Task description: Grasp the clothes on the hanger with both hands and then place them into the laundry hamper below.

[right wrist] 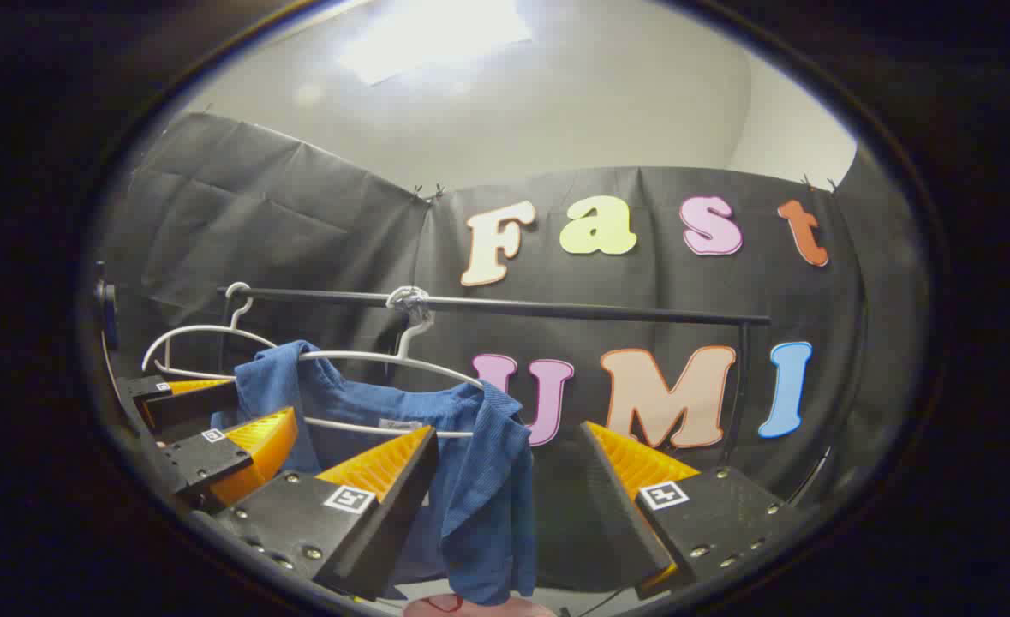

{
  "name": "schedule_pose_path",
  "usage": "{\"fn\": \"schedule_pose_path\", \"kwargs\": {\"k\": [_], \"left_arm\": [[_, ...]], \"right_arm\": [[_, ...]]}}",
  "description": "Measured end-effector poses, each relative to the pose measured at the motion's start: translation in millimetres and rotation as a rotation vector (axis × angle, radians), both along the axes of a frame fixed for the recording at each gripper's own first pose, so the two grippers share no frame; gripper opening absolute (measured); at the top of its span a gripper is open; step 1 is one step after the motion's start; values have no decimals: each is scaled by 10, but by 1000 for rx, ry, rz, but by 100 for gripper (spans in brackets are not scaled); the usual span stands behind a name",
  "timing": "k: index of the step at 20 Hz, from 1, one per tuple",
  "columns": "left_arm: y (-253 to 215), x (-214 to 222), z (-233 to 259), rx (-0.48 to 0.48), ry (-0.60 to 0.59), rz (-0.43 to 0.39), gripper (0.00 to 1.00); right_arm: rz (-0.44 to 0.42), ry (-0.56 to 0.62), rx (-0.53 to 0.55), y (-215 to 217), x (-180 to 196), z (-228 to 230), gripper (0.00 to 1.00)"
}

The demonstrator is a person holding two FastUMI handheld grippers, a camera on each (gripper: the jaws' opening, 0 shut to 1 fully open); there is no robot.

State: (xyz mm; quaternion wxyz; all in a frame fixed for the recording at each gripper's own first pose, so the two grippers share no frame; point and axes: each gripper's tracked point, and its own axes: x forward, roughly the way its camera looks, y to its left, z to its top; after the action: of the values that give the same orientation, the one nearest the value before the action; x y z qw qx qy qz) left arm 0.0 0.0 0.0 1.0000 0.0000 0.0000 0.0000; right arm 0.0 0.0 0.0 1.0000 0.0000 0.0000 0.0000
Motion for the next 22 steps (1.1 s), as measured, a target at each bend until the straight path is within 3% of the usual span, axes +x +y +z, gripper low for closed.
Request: {"fn": "schedule_pose_path", "kwargs": {"k": [15,22], "left_arm": [[-79,38,-326,15,71,33,93],[-63,149,-546,47,93,93,93]], "right_arm": [[-2,11,-5,-149,-53,-27,95],[7,11,-29,-235,6,-44,95]]}}
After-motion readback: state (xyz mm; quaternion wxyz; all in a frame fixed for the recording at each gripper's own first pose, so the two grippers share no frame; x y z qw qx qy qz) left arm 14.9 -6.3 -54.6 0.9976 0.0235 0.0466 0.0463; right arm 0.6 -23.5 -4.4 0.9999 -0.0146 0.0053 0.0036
